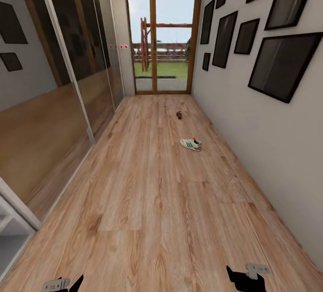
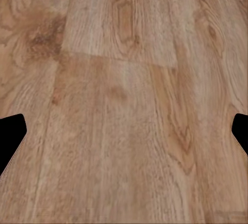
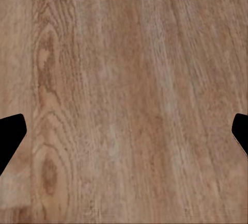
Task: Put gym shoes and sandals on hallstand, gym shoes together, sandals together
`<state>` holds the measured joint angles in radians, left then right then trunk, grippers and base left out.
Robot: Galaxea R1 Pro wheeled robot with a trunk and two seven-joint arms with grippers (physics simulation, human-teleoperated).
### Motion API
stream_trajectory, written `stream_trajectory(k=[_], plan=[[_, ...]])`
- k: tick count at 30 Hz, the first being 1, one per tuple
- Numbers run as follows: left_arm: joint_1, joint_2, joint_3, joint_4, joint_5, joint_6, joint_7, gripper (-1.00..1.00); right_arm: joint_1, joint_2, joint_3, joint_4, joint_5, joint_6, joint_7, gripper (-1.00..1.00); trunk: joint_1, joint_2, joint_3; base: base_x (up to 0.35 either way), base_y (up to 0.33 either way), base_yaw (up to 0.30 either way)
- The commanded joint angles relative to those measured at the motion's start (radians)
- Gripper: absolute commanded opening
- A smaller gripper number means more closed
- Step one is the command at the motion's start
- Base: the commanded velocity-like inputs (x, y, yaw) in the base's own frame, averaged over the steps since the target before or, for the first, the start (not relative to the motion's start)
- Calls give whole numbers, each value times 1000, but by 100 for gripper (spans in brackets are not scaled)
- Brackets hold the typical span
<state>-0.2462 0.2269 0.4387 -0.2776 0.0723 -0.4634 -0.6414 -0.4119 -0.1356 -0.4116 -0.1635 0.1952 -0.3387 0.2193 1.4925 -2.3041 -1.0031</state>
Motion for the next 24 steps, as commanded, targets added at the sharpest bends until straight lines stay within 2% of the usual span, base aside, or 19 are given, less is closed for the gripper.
stream_trajectory(k=[1,24], plan=[[-1,0,3,1,7,2,-9,100,-1,0,-9,1,9,-3,5,100,0,0,-1,339,0,0],[-1,0,2,1,7,2,-9,100,-1,-1,-9,1,8,-2,5,100,0,0,-1,339,0,0]])
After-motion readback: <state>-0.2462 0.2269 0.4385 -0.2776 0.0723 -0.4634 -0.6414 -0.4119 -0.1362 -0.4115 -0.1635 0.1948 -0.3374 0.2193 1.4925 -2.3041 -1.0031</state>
